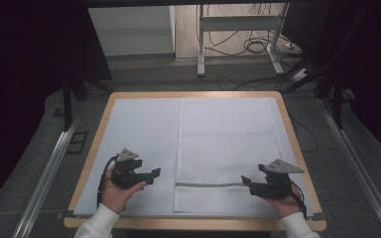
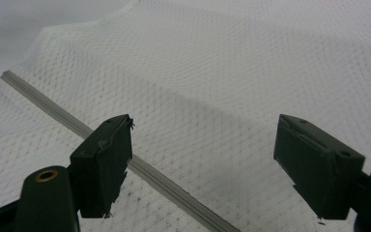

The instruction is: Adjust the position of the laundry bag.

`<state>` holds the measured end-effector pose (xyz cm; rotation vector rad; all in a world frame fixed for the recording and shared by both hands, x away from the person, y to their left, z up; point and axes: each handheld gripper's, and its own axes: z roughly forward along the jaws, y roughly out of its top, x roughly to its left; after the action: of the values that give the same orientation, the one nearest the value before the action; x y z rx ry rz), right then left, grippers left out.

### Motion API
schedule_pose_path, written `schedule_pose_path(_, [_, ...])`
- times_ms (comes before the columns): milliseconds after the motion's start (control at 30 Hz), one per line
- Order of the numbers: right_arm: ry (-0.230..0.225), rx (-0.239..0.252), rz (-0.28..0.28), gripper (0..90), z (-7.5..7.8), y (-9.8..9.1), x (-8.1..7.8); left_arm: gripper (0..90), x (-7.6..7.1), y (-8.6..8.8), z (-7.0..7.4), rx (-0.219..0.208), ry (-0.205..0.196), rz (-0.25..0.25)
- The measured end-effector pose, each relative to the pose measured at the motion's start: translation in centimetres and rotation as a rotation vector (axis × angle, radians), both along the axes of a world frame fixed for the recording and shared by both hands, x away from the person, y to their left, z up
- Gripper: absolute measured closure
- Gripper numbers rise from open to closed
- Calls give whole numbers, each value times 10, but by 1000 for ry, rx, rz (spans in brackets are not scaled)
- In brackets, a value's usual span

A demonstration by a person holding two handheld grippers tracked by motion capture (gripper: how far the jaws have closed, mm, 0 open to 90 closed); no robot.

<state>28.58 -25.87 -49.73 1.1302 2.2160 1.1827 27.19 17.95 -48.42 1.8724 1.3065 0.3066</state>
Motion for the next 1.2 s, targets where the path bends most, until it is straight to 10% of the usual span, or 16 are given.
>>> schedule_pose_path(867, [-2, 13, -27, 208, 0, -7, 1, 215, 38, -41, 7, 16, 88, -67])
schedule_pose_path(1200, [-1, 0, -29, 208, 0, -7, 0, 238, 37, -51, -12, 24, 144, -97])
